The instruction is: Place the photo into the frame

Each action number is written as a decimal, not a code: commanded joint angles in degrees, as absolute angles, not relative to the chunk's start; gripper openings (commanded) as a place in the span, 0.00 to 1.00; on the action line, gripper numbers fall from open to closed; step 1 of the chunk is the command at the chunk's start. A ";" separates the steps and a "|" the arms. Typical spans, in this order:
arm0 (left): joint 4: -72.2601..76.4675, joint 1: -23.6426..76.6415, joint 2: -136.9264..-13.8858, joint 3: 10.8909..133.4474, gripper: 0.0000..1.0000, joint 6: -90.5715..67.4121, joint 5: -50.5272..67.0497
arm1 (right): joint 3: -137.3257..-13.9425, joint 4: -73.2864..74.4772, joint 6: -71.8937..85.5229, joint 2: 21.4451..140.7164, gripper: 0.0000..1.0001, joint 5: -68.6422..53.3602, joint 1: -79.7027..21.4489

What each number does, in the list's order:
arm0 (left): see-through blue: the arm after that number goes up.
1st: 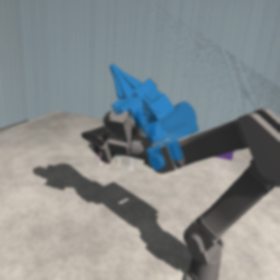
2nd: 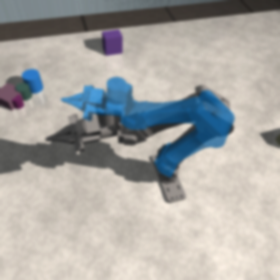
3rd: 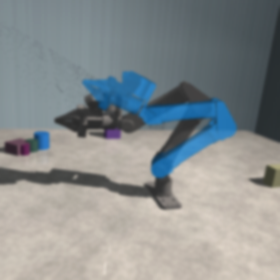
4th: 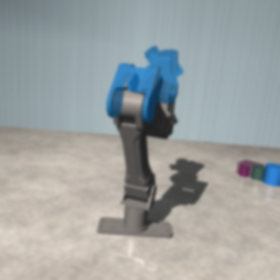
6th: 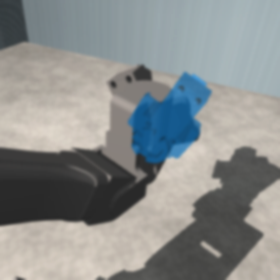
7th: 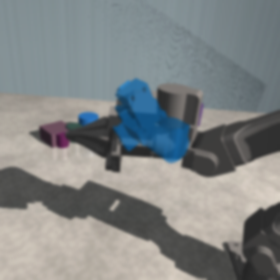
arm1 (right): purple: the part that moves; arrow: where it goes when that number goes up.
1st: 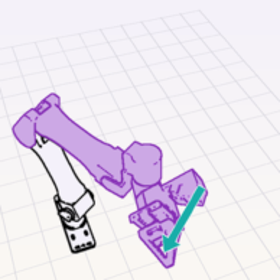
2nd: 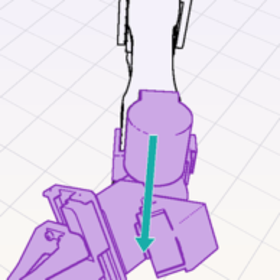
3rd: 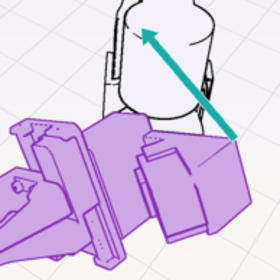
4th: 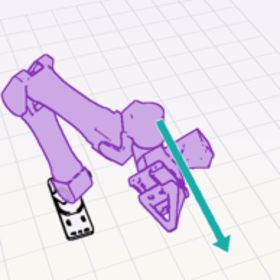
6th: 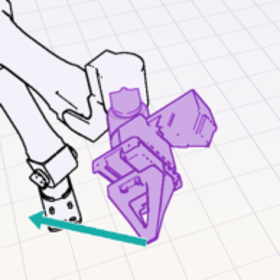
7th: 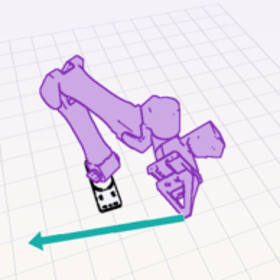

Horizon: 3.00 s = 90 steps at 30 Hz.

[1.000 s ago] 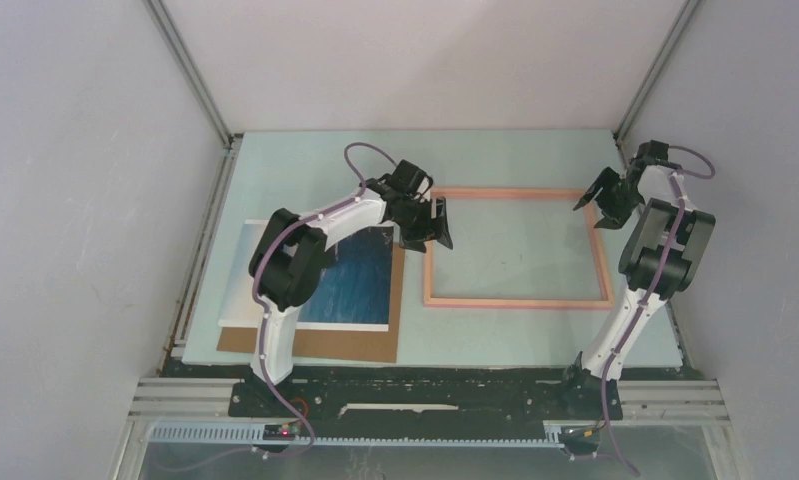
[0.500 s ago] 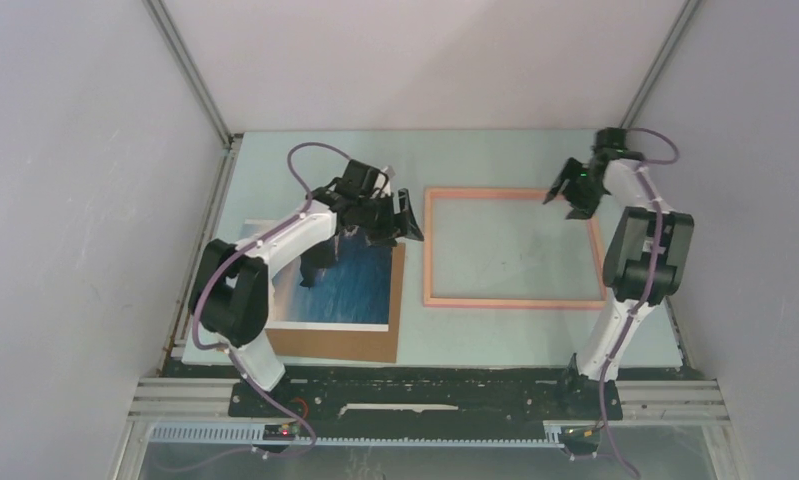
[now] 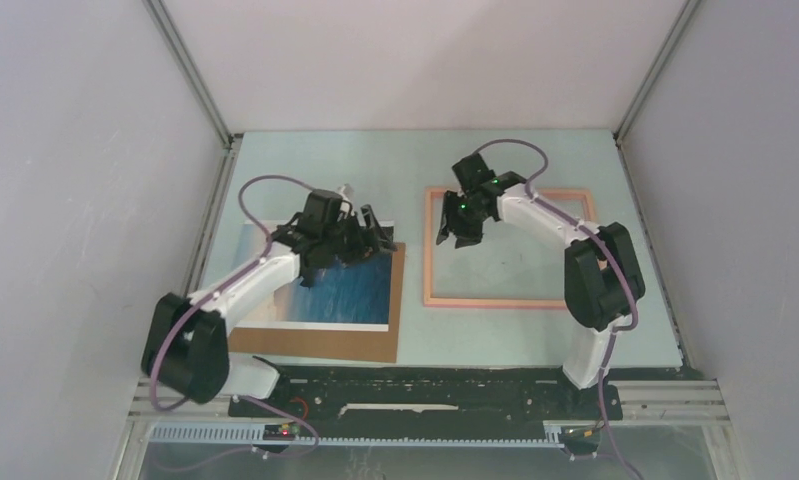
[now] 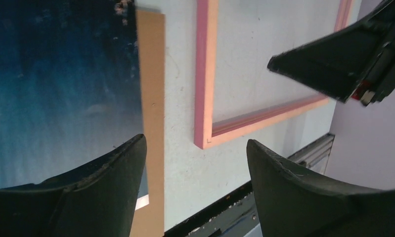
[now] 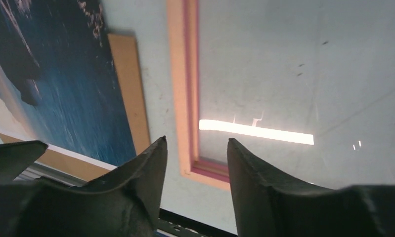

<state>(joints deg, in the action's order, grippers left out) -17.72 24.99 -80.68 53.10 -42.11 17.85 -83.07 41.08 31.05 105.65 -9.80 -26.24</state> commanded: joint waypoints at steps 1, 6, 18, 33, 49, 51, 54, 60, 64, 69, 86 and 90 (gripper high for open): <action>-13.60 22.11 -71.44 46.71 0.79 -45.90 13.92 | -86.79 42.13 38.89 107.18 0.54 -2.50 -32.15; -13.99 18.80 -66.60 43.69 0.79 -44.40 16.88 | -91.13 45.55 41.02 112.22 0.54 1.32 -38.37; -15.30 16.35 -62.77 43.03 0.79 -42.02 21.40 | -93.57 50.60 43.39 117.19 0.50 10.05 -42.18; -13.38 16.18 -64.48 43.49 0.79 -42.79 23.59 | -94.31 50.03 44.66 120.65 0.43 9.61 -42.76; -10.38 15.84 -70.15 45.62 0.79 -45.52 26.15 | -95.18 49.48 44.54 121.60 0.24 8.99 -43.01; -10.16 15.69 -71.51 46.14 0.79 -46.04 26.40 | -95.34 49.48 44.41 121.68 0.23 8.95 -42.98; -8.70 15.29 -73.82 46.79 0.80 -47.40 27.47 | -95.40 49.58 43.68 121.52 0.24 8.95 -42.90; -1.87 14.60 -82.80 48.78 0.79 -52.50 31.20 | -93.72 48.95 41.61 116.26 0.00 9.76 -42.59; 9.12 14.89 -91.82 51.50 0.69 -60.47 37.26 | -91.45 47.31 40.67 111.06 0.00 6.54 -41.74; 16.81 16.80 -101.14 57.43 0.78 -63.62 40.63 | -90.53 46.68 39.71 107.41 0.00 4.40 -40.99; 57.38 24.42 -120.01 64.04 0.78 -84.41 44.57 | -88.86 46.32 38.67 102.35 0.00 1.55 -38.68; 60.34 25.04 -120.52 62.63 0.75 -86.62 44.87 | -88.77 46.21 38.66 102.22 0.00 1.69 -38.56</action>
